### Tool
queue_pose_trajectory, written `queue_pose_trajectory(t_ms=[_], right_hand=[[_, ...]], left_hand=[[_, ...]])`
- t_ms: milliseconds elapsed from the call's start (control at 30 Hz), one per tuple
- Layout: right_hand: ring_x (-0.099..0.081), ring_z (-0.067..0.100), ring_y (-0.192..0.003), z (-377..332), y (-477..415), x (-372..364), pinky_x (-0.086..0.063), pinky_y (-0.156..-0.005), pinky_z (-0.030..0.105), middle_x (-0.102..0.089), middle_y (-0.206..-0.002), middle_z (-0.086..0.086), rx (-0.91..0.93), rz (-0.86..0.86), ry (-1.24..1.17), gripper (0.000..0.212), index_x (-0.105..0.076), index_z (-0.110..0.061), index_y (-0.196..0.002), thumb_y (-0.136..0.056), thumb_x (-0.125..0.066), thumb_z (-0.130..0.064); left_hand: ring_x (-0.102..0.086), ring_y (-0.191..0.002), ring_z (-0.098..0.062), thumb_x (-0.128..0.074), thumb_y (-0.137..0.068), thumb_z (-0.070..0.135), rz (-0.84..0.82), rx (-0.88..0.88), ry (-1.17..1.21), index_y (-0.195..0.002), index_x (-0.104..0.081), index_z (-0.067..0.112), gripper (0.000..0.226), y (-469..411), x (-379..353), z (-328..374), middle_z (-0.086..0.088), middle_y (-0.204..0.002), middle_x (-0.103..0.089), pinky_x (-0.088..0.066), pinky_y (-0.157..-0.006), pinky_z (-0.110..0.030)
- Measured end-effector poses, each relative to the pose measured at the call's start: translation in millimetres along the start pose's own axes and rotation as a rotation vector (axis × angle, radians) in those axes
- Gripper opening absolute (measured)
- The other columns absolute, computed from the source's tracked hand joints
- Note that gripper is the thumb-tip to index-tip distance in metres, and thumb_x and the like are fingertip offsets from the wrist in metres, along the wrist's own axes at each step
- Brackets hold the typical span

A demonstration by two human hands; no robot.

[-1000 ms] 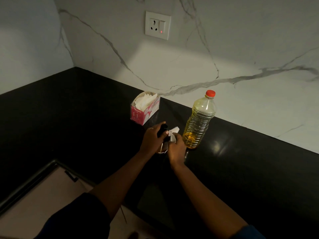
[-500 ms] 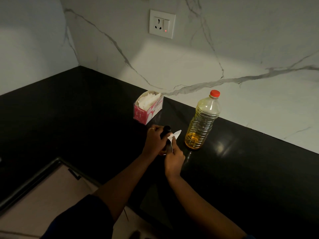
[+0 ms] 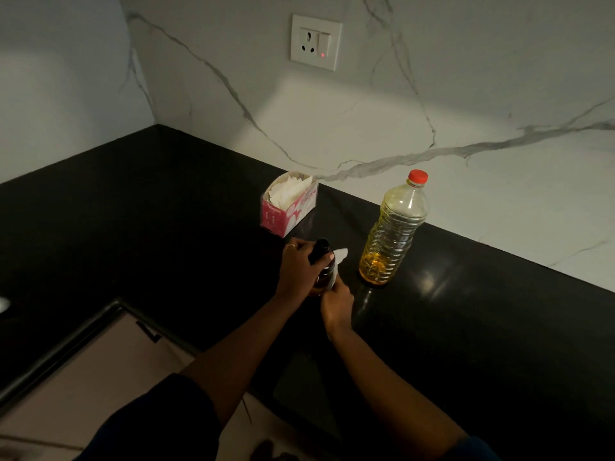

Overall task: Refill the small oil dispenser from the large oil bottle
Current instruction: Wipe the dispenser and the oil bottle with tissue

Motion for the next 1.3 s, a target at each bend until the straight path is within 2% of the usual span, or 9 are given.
queue_pose_trajectory(t_ms=[200,333,500,667,733,867,1000,1100,1300], right_hand=[[-0.066,0.018,-0.084,-4.5,22.0,-5.5,-0.054,-0.077,0.028,-0.068,-0.098,0.010,0.067,0.126,-0.020,0.045,-0.046,-0.009,-0.135,-0.092,-0.038,0.002],[-0.067,0.019,-0.090,-16.1,11.2,-5.3,-0.055,-0.086,0.039,-0.068,-0.103,0.008,0.110,0.105,-0.095,0.052,-0.041,-0.018,-0.139,-0.092,-0.037,0.004],[-0.066,0.017,-0.094,-1.5,-3.2,-11.0,-0.055,-0.086,0.041,-0.067,-0.106,0.004,-0.076,-0.043,-0.214,0.034,-0.056,-0.022,-0.124,-0.094,-0.043,-0.009],[-0.064,0.018,-0.097,10.1,7.7,-15.9,-0.053,-0.090,0.039,-0.068,-0.101,0.001,-0.107,0.031,-0.212,0.031,-0.063,-0.024,-0.106,-0.091,-0.042,-0.007],[-0.062,0.021,-0.101,5.8,16.1,-14.2,-0.050,-0.091,0.034,-0.066,-0.106,0.005,-0.079,0.104,-0.138,0.031,-0.059,-0.014,-0.115,-0.092,-0.039,-0.006],[-0.062,0.024,-0.099,-12.8,33.3,-15.1,-0.047,-0.083,0.026,-0.064,-0.109,0.014,0.037,0.164,-0.101,0.050,-0.034,-0.009,-0.142,-0.093,-0.041,-0.004],[-0.062,0.027,-0.094,-28.5,31.5,-12.2,-0.047,-0.079,0.028,-0.063,-0.108,0.019,0.101,0.167,-0.024,0.058,-0.021,-0.013,-0.147,-0.093,-0.038,-0.001],[-0.063,0.021,-0.090,-35.2,20.0,-7.5,-0.048,-0.078,0.024,-0.064,-0.110,0.014,0.119,0.121,-0.028,0.051,-0.030,-0.014,-0.145,-0.095,-0.038,-0.004],[-0.062,0.018,-0.099,-11.3,-1.1,-12.5,-0.050,-0.094,0.043,-0.065,-0.107,0.003,-0.047,-0.077,-0.087,0.028,-0.053,-0.025,-0.119,-0.096,-0.041,-0.017]], left_hand=[[-0.043,-0.115,-0.020,-0.062,-0.082,0.047,0.040,-0.021,-0.085,-0.119,-0.062,0.015,0.048,-0.8,9.3,2.5,-0.010,-0.127,-0.044,-0.032,-0.084,-0.019],[-0.046,-0.110,-0.017,-0.060,-0.082,0.049,0.041,-0.028,-0.144,-0.118,-0.063,0.016,0.049,-1.1,11.9,3.4,-0.009,-0.125,-0.044,-0.031,-0.083,-0.017],[-0.045,-0.114,-0.017,-0.055,-0.087,0.048,-0.063,-0.100,-0.200,-0.124,-0.057,0.016,0.049,3.4,8.2,4.4,-0.009,-0.133,-0.036,-0.042,-0.098,-0.026],[-0.031,-0.125,-0.023,-0.052,-0.092,0.036,-0.172,-0.134,-0.195,-0.124,-0.055,0.012,0.040,6.4,3.9,-2.2,-0.006,-0.139,-0.030,-0.034,-0.104,-0.032],[-0.031,-0.127,-0.024,-0.052,-0.091,0.035,-0.174,-0.136,-0.170,-0.125,-0.055,0.012,0.041,5.5,4.4,-3.2,-0.005,-0.139,-0.037,-0.030,-0.106,-0.032],[-0.037,-0.130,-0.024,-0.052,-0.090,0.039,-0.134,-0.135,-0.175,-0.122,-0.058,0.015,0.040,-2.3,5.5,-3.9,-0.003,-0.128,-0.057,-0.011,-0.114,-0.052],[-0.032,-0.134,-0.020,-0.050,-0.092,0.040,-0.115,-0.090,-0.223,-0.125,-0.057,0.017,0.041,-3.8,5.5,-0.2,-0.002,-0.132,-0.055,0.003,-0.113,-0.050],[-0.030,-0.136,-0.019,-0.046,-0.094,0.040,-0.100,-0.078,-0.229,-0.129,-0.052,0.018,0.042,-1.6,7.9,4.7,-0.001,-0.136,-0.051,0.005,-0.113,-0.049],[-0.019,-0.141,-0.016,-0.042,-0.096,0.034,-0.188,-0.062,-0.274,-0.133,-0.047,0.019,0.041,-0.9,2.4,-1.1,0.001,-0.143,-0.042,0.010,-0.111,-0.053]])
Point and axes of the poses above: each hand's wrist, its own y-axis away from the middle knuckle, its own x-axis out of the back of the hand, z = x × y, the point moved 9 cm from there along -y, towards the middle knuckle
